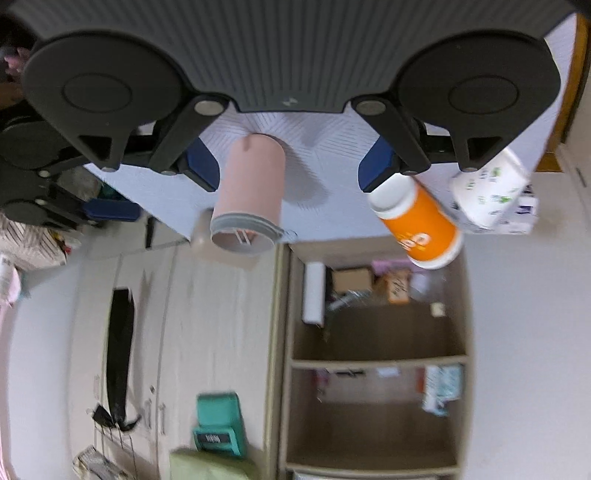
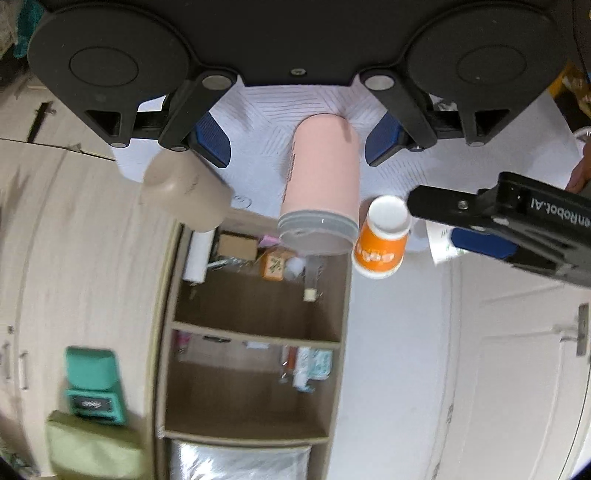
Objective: Flip cup upright
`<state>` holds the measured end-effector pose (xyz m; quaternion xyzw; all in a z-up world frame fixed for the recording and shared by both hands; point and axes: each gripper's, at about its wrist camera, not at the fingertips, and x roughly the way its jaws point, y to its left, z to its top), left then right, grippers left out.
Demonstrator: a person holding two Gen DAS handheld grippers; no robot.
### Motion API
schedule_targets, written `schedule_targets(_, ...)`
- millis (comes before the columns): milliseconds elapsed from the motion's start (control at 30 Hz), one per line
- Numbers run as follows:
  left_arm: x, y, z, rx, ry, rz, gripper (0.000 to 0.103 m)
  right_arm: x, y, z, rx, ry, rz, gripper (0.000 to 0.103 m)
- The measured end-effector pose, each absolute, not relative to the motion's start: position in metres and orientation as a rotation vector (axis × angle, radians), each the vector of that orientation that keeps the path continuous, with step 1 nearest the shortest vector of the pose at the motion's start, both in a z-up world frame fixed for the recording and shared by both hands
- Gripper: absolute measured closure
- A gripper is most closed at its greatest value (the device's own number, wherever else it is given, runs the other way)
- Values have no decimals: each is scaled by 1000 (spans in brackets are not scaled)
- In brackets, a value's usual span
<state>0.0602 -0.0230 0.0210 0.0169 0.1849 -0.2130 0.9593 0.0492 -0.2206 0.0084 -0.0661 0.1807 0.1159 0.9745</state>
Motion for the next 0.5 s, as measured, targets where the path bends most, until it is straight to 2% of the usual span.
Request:
schedule_targets(300,1,-5,38,-18,276,-302,16,-5,-220,32,-80,298,133,19)
schedule_targets(500,-19,-4,42,46,268,-263,11,-21,-217,46,-73,290,43,19)
